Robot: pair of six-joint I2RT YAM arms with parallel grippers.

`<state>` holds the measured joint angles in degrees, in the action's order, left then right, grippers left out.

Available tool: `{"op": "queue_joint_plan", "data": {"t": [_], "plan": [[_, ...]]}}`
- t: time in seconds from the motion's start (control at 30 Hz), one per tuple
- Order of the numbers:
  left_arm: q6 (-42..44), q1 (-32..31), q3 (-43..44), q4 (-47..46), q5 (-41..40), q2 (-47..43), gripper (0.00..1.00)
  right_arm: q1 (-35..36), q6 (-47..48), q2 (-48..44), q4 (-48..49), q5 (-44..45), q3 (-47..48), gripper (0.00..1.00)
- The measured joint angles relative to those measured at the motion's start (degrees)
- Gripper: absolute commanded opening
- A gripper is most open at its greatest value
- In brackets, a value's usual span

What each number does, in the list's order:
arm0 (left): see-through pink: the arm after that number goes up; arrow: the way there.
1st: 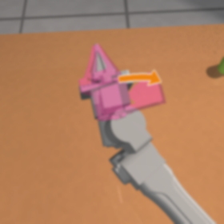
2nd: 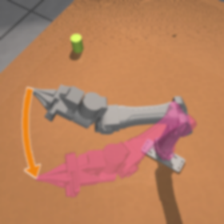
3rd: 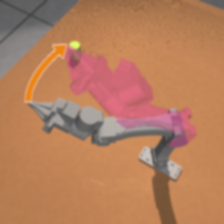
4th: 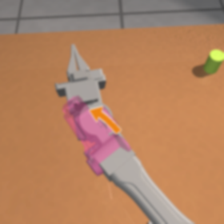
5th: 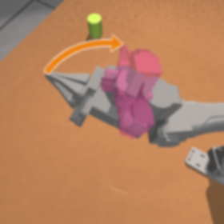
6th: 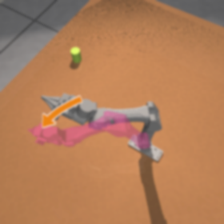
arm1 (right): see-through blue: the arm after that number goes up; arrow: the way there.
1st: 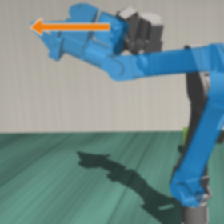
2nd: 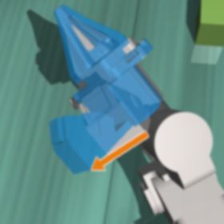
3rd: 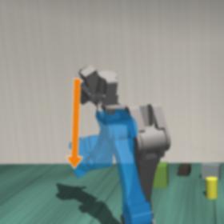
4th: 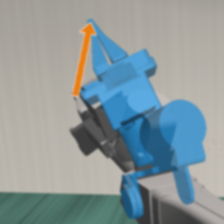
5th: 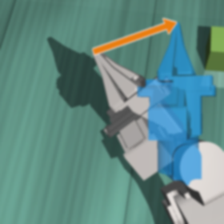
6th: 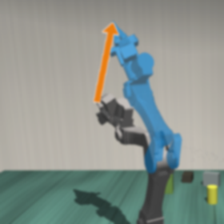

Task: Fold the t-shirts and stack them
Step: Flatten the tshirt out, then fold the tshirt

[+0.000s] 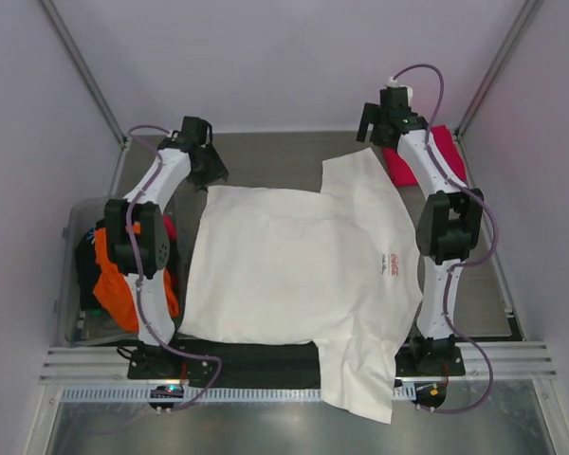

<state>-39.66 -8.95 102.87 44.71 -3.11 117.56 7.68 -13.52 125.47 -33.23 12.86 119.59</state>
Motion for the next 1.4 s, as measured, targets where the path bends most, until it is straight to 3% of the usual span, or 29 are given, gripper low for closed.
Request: {"op": "queue_joint_plan", "data": {"t": [0.37,0.5,0.63,0.87,1.03,1.2,1.4], "plan": [[-0.37,-0.31,-19.74,-7.32,3.32,-20.98,0.59,4.74,-11.06,-34.51,1.33,0.22,-37.7,1.0],[-0.42,-0.46,-27.17,-11.21,5.27,-21.51,0.57,4.15,-14.47,-36.46,-0.09,0.98,-49.29,0.99],[-0.61,-1.07,-33.42,-12.98,6.88,-19.1,0.57,2.78,-16.24,-32.35,-2.67,0.68,-54.45,1.0],[-2.14,-1.88,-34.75,-17.44,8.74,-13.22,0.53,0.0,-16.41,-19.52,-3.26,0.72,-49.81,1.0],[-5.64,-1.75,-34.8,-20.11,7.37,-11.06,0.51,-0.85,-15.06,-10.97,-5.42,0.04,-38.49,1.0],[-9.77,-1.05,-34.25,-23.26,6.75,-9.68,0.5,-0.79,-12.26,0.9,-6.23,-0.11,-20.98,0.99],[-11.39,0.59,-27.96,-25.55,7.74,-4.57,0.5,-0.68,-9.51,9.4,-7.13,0.55,-6.67,0.98]]}}
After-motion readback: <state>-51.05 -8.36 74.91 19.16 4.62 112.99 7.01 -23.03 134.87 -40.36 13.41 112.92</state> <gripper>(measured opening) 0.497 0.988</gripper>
